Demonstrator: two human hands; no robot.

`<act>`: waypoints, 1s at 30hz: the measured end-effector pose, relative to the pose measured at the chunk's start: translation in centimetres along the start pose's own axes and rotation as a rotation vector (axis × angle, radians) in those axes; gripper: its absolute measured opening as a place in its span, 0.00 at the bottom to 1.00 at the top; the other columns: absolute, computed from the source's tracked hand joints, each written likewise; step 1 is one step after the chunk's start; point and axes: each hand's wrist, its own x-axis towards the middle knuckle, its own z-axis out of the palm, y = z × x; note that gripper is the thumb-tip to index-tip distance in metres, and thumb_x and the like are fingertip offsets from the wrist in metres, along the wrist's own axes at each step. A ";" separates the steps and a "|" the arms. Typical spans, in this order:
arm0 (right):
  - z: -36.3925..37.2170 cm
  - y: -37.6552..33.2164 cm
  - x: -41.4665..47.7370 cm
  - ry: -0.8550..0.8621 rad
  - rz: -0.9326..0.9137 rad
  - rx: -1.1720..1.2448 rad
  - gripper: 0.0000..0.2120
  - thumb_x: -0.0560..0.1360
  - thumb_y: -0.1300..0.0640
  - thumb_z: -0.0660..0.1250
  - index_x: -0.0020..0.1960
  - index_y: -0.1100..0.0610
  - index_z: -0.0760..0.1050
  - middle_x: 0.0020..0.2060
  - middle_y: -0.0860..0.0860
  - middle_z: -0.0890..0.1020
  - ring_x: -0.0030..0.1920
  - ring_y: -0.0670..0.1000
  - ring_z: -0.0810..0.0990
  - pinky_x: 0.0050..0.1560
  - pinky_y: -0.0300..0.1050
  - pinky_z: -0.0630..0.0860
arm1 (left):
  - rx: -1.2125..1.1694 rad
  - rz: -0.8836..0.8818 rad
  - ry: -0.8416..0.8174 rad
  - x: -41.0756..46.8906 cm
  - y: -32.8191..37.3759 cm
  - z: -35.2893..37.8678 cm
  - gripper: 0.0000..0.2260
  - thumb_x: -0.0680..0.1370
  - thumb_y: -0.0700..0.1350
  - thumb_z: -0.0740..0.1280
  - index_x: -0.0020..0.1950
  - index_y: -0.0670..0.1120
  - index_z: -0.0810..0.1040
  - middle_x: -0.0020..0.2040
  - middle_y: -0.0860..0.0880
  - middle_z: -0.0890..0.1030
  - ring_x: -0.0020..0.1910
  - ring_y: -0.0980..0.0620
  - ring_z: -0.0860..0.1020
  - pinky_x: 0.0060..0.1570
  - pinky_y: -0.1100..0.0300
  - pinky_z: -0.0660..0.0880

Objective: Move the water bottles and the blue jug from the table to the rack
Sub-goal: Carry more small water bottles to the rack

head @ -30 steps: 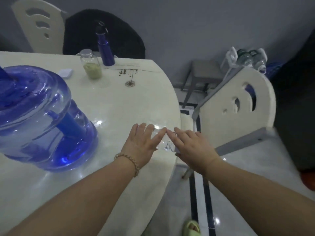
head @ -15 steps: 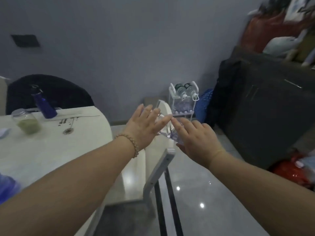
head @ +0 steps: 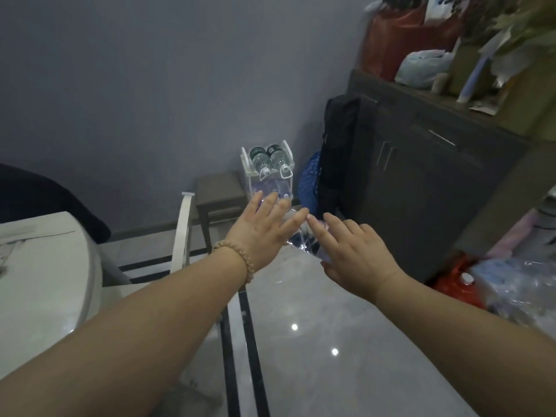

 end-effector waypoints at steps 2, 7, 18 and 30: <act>1.4 1.4 1.4 -0.013 0.008 0.013 0.42 0.69 0.47 0.71 0.76 0.55 0.54 0.65 0.60 0.72 0.52 0.60 0.76 0.46 0.54 0.76 | -0.010 0.010 -0.011 2.3 -0.1 1.2 0.30 0.80 0.46 0.55 0.73 0.50 0.37 0.75 0.42 0.54 0.74 0.39 0.52 0.72 0.40 0.49; 4.9 4.8 6.5 -0.070 0.003 0.040 0.44 0.71 0.48 0.69 0.76 0.50 0.45 0.66 0.58 0.71 0.52 0.59 0.75 0.47 0.52 0.74 | -0.059 0.028 -0.027 8.5 -1.9 5.5 0.31 0.80 0.47 0.56 0.74 0.49 0.38 0.75 0.42 0.55 0.74 0.40 0.52 0.73 0.41 0.47; 12.5 12.0 25.9 -0.121 -0.047 0.149 0.38 0.78 0.48 0.61 0.76 0.44 0.37 0.75 0.57 0.54 0.67 0.59 0.65 0.61 0.52 0.70 | -0.104 0.070 -0.119 25.5 -11.9 15.9 0.30 0.81 0.49 0.57 0.77 0.49 0.42 0.76 0.43 0.55 0.74 0.41 0.52 0.73 0.43 0.47; 20.6 18.8 43.8 -0.126 -0.083 0.189 0.41 0.63 0.53 0.77 0.72 0.52 0.63 0.65 0.59 0.73 0.45 0.59 0.78 0.30 0.51 0.77 | -0.140 -0.025 -0.157 39.8 -20.4 26.1 0.28 0.81 0.46 0.54 0.76 0.50 0.42 0.77 0.44 0.52 0.75 0.42 0.49 0.73 0.44 0.43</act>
